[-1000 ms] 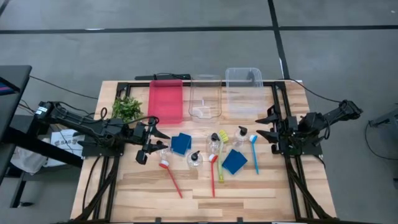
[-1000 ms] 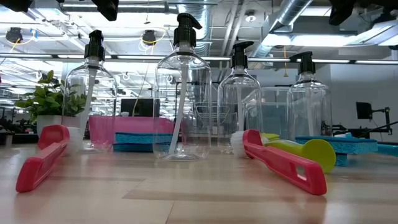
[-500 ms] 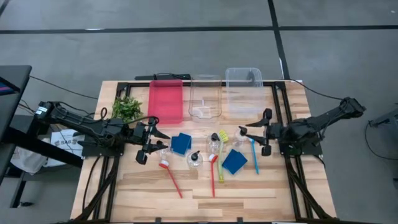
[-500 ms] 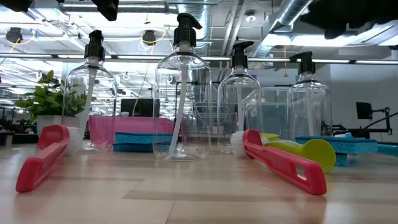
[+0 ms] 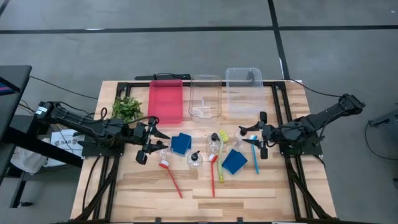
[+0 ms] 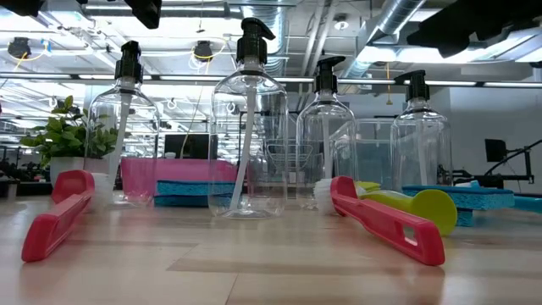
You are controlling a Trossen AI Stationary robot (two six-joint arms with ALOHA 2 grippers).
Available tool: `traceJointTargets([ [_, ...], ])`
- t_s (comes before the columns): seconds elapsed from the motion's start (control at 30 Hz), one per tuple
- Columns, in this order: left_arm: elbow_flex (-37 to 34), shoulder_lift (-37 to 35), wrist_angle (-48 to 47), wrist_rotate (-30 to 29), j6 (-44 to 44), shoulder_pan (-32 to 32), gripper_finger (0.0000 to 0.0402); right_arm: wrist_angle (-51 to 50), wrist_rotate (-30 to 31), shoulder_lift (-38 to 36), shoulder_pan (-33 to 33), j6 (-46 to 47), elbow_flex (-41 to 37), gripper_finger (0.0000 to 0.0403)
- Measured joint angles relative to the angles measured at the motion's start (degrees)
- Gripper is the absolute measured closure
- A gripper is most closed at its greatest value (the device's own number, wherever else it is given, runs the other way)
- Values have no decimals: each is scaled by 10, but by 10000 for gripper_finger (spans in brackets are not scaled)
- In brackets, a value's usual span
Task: Pick & Place Kitchen Sink Supplies
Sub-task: Put the blue dishwashing brush into the white transparent bin
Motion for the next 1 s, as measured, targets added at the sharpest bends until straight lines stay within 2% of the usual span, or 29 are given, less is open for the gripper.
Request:
traceJointTargets([
  [0.13,0,0,0,0,0,0,238,1,15,-2,0,-6,0,221],
  [0.33,0,0,0,0,0,0,238,5,78,-2,0,-47,0,221],
  [1.0,0,0,0,0,0,0,238,22,75,-2,0,-47,0,221],
])
